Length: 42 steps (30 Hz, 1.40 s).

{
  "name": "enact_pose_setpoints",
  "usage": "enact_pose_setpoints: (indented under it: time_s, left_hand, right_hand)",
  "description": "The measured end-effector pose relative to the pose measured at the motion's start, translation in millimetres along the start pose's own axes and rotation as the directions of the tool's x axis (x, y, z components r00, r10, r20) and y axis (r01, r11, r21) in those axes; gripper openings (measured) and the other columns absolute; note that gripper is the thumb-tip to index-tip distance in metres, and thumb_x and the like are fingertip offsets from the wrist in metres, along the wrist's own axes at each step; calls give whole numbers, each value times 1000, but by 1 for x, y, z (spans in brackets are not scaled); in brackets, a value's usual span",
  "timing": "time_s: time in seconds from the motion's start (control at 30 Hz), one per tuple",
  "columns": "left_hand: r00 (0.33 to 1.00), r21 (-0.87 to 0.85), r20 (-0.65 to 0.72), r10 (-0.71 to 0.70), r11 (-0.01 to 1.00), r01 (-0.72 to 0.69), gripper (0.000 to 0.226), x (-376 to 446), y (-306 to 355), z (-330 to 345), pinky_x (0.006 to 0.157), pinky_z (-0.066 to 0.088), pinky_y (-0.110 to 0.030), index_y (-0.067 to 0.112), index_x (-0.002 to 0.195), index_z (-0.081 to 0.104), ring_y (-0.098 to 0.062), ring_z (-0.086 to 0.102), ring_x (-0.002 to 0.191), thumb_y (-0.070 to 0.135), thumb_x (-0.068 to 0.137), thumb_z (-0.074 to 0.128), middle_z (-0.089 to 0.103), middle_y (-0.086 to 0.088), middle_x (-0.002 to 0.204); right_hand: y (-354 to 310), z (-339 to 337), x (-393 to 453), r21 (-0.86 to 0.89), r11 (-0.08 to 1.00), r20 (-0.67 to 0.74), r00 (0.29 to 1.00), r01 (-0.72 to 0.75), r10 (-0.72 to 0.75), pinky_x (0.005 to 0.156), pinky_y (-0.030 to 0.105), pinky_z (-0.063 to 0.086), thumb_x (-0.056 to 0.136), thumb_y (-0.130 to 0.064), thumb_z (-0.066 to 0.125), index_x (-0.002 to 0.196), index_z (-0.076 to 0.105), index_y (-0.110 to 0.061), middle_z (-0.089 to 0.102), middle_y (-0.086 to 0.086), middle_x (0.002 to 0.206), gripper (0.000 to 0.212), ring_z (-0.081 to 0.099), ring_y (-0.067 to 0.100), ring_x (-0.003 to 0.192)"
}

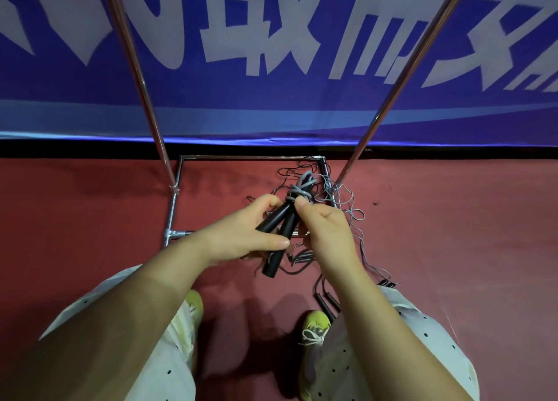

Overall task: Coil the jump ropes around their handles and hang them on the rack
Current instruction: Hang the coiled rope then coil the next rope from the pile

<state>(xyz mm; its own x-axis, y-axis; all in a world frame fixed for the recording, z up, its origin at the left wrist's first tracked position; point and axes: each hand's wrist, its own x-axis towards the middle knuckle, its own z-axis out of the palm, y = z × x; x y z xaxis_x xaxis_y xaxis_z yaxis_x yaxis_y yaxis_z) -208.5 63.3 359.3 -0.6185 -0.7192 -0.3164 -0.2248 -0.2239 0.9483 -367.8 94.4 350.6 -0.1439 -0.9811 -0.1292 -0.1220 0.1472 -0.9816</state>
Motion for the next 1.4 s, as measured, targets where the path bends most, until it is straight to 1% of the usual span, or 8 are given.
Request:
enact_pose_setpoints:
  time_s: [0.23,0.47,0.63,0.87,1.07,1.17,1.27,1.4]
  left_hand:
    - [989,-548,122,-86,824,140,41,-5,0,18,57,56,-38,31,120,48,-24,63,58,14,83,57,59,-6,74]
    - [979,184,-186,-89,975,123,14,13,-2,9,49,45,-27,22,92,49,-12,52,52,9,94,53,52,0,67]
    - [971,731,-233,43,667,146,13,17,-6,20,68,45,-36,16,96,50,-26,59,79,28,93,52,61,-6,87]
    - [970,777,-210,120,623,92,37,10,-4,20,92,42,-42,23,134,42,-34,53,113,35,101,31,58,-11,120]
    - [921,916,-256,294,380,133,52,7,-5,23,93,40,-38,35,147,25,-29,48,114,45,97,38,51,-3,119]
    - [946,730,-258,194,681,59,50,7,-6,16,86,45,-34,34,129,46,-19,56,101,52,83,53,58,5,106]
    - [995,78,-42,-85,993,88,50,2,-4,4,64,46,-31,18,94,63,-16,61,71,60,67,61,65,0,80]
    - [873,-448,479,-90,830,331,79,0,-7,-8,81,55,-42,10,105,71,-33,69,92,78,66,60,71,-18,99]
  right_hand:
    - [-10,-6,4,-14,999,106,994,31,-29,49,27,31,94,-45,52,58,57,-5,51,8,48,53,43,19,49]
    - [-15,-14,-3,-333,935,-6,991,-126,131,48,25,23,98,-51,37,56,39,-18,35,-13,33,53,31,4,34]
    - [-8,-15,-2,-230,908,-4,934,-349,358,48,24,23,93,-64,35,80,64,-16,41,-12,34,57,36,0,31]
    - [1,-5,6,-173,916,-47,932,-363,360,47,26,22,93,-55,43,57,46,-21,37,-11,38,50,30,5,32]
    - [-8,0,1,77,943,-5,945,-325,326,42,22,22,94,-52,48,55,47,-23,35,-13,39,48,29,6,35]
    - [-9,1,2,56,981,-13,982,-185,186,46,23,24,89,-45,57,50,47,-22,34,-13,42,47,29,5,40]
    - [-6,1,1,-62,998,90,996,30,-24,51,23,28,80,-45,54,55,45,-22,38,-13,49,35,33,4,48]
    - [-8,-6,-1,8,991,216,968,132,-131,48,26,31,73,-52,51,63,46,-14,43,8,57,40,39,16,50]
